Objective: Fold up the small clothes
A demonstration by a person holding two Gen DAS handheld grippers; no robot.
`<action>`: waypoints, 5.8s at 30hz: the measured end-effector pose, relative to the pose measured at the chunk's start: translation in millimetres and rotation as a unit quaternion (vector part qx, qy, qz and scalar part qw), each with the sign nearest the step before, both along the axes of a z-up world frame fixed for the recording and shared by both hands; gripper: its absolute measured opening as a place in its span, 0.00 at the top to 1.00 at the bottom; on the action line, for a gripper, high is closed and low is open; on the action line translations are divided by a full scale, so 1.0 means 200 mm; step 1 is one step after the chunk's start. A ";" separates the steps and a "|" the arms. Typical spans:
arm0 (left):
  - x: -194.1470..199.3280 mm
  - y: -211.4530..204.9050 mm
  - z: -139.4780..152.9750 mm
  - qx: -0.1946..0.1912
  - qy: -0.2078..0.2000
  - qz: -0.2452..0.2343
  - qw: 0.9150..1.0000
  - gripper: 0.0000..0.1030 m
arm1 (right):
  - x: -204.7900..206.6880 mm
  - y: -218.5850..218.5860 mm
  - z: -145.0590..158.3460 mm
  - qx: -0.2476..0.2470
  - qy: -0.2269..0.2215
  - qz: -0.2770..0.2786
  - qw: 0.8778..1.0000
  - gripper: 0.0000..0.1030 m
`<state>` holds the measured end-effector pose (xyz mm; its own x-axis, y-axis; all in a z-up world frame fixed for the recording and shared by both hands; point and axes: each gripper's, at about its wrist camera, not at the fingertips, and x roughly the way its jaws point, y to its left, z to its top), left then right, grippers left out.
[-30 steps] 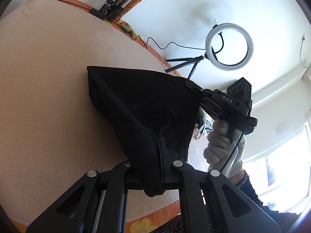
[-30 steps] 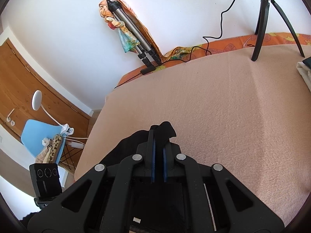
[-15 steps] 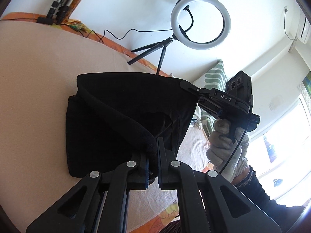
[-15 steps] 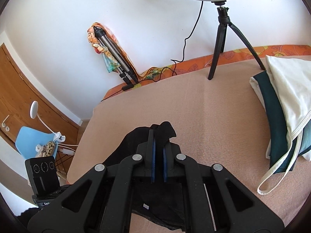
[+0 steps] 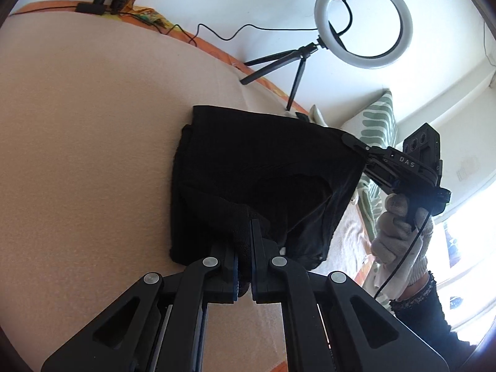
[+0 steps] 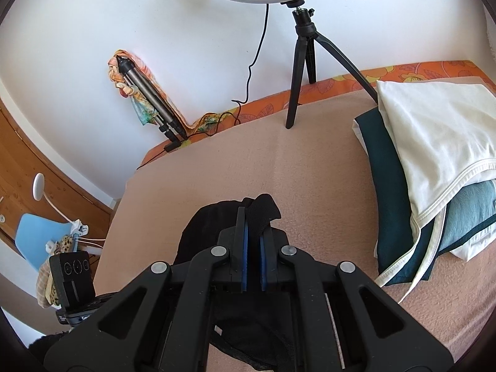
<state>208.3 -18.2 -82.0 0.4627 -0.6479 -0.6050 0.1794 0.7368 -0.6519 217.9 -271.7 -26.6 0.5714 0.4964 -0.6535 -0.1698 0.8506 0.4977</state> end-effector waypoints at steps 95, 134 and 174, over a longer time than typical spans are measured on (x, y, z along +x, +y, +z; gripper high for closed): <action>0.54 -1.43 0.22 0.069 -0.110 -0.116 0.985 0.68 | 0.00 -1.56 -0.19 -0.045 0.067 -0.104 0.991 0.56; -0.05 -1.16 0.59 0.163 -0.207 -0.113 0.958 0.27 | -0.55 -1.04 0.46 -0.223 -0.066 -0.211 0.949 0.08; -0.57 -0.61 0.59 0.287 -0.285 -0.028 0.914 0.00 | -0.89 -0.28 0.39 -0.240 -0.158 -0.285 0.915 0.00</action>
<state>94.5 -140.0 35.8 0.7840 -0.3315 -0.5249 0.4177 0.9071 0.0509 40.5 -327.5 51.1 0.8458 -0.2413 -0.4759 0.2986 0.9532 0.0473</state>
